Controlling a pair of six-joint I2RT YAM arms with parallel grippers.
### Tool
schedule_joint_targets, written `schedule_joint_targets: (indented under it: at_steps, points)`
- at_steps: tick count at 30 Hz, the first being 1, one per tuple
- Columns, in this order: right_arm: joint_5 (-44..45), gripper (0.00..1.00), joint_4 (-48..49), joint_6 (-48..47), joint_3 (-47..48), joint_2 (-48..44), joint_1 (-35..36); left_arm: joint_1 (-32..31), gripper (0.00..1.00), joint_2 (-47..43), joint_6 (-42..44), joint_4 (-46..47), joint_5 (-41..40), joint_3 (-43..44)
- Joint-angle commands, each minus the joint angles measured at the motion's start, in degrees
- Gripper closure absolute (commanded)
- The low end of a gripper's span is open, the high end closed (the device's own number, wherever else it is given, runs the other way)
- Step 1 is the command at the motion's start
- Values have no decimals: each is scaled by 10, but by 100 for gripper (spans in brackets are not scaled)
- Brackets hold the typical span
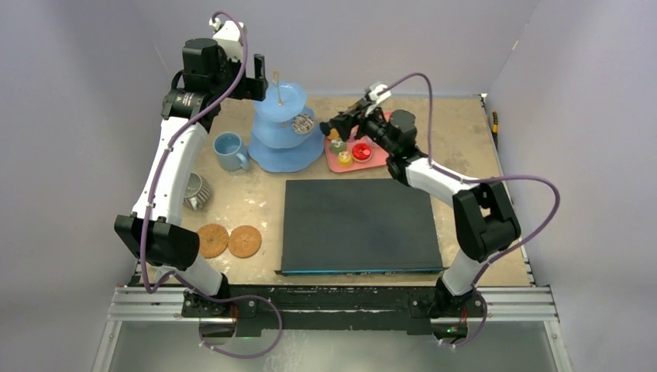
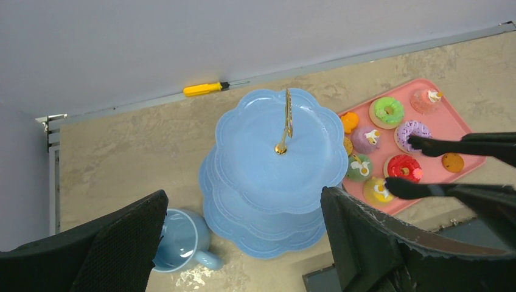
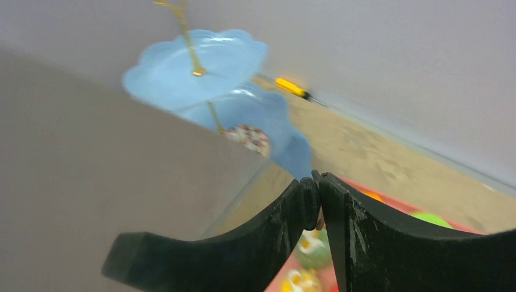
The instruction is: Serve the afternoon tea
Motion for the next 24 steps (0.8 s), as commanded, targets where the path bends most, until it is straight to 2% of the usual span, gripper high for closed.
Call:
schedule_joint_targets:
  at_steps: [1, 8, 16, 24]
  points:
    - [47, 27, 1, -12, -51, -60, -45, 4, 4, -13, 6, 5, 11, -5]
    - [127, 27, -39, -38, -69, -66, -83, 4, 4, -11, 4, 6, 14, -3]
    - [223, 26, -63, -59, -22, -6, -93, 4, 4, -3, -1, 9, 20, -1]
    - [235, 26, -60, -60, 19, 63, -94, 4, 4, 6, -2, 10, 21, 9]
